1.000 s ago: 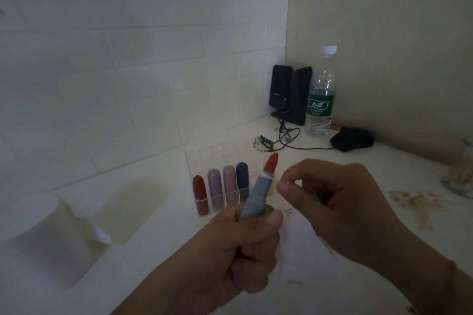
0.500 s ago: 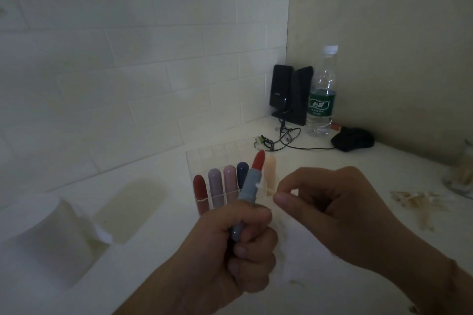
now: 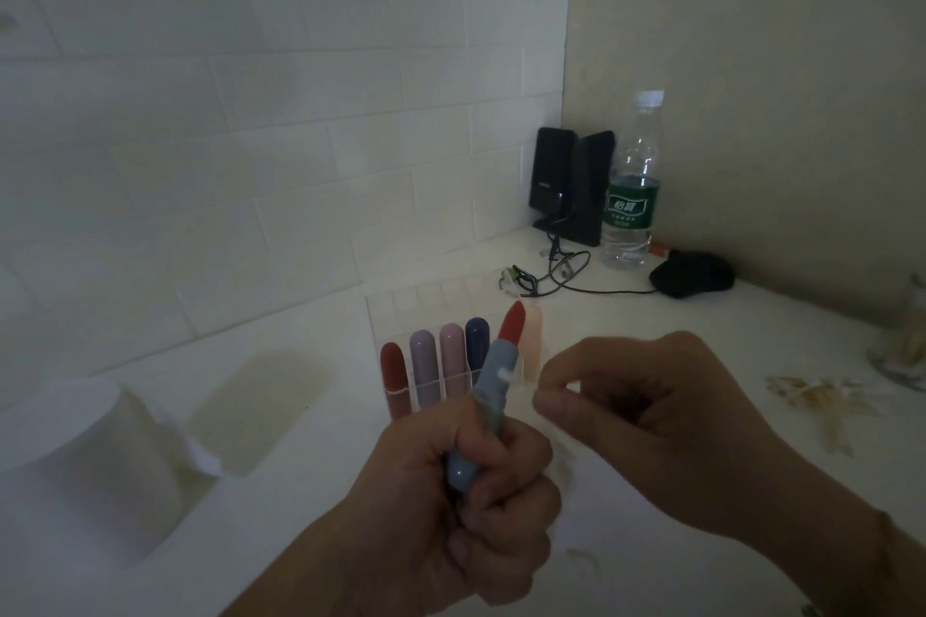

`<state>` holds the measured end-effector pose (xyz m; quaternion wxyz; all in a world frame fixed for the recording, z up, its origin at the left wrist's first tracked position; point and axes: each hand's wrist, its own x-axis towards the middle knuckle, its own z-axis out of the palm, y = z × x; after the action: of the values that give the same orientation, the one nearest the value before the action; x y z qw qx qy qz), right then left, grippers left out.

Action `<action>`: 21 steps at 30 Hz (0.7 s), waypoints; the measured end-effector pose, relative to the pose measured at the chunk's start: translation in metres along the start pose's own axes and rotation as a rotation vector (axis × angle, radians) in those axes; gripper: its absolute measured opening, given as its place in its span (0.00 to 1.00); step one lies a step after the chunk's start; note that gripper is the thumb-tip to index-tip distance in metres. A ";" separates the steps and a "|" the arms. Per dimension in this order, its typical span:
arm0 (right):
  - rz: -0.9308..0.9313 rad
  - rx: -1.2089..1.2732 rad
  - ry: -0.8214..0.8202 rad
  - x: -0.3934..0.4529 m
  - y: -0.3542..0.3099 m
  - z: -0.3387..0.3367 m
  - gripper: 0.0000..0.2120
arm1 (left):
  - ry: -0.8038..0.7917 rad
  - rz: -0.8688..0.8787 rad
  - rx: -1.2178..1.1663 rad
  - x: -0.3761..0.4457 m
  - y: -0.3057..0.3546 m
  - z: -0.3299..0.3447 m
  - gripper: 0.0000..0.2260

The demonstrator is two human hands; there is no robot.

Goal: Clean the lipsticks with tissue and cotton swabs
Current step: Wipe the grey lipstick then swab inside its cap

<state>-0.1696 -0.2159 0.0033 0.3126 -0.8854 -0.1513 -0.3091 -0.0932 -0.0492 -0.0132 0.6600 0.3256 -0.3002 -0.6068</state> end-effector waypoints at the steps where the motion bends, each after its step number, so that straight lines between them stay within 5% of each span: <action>1: -0.015 0.008 -0.027 0.000 0.000 0.001 0.05 | -0.009 0.001 0.001 0.000 0.000 0.000 0.09; 9: -0.023 0.006 -0.021 0.000 -0.002 0.000 0.04 | -0.037 0.008 0.015 0.001 0.000 0.000 0.09; 21: 0.002 -0.141 0.152 0.003 -0.013 -0.001 0.04 | 0.226 0.013 0.190 0.001 0.001 0.006 0.10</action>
<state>-0.1736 -0.2071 0.0119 0.2604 -0.8792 -0.1042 -0.3851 -0.0973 -0.0508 -0.0083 0.6597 0.4508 -0.2823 -0.5310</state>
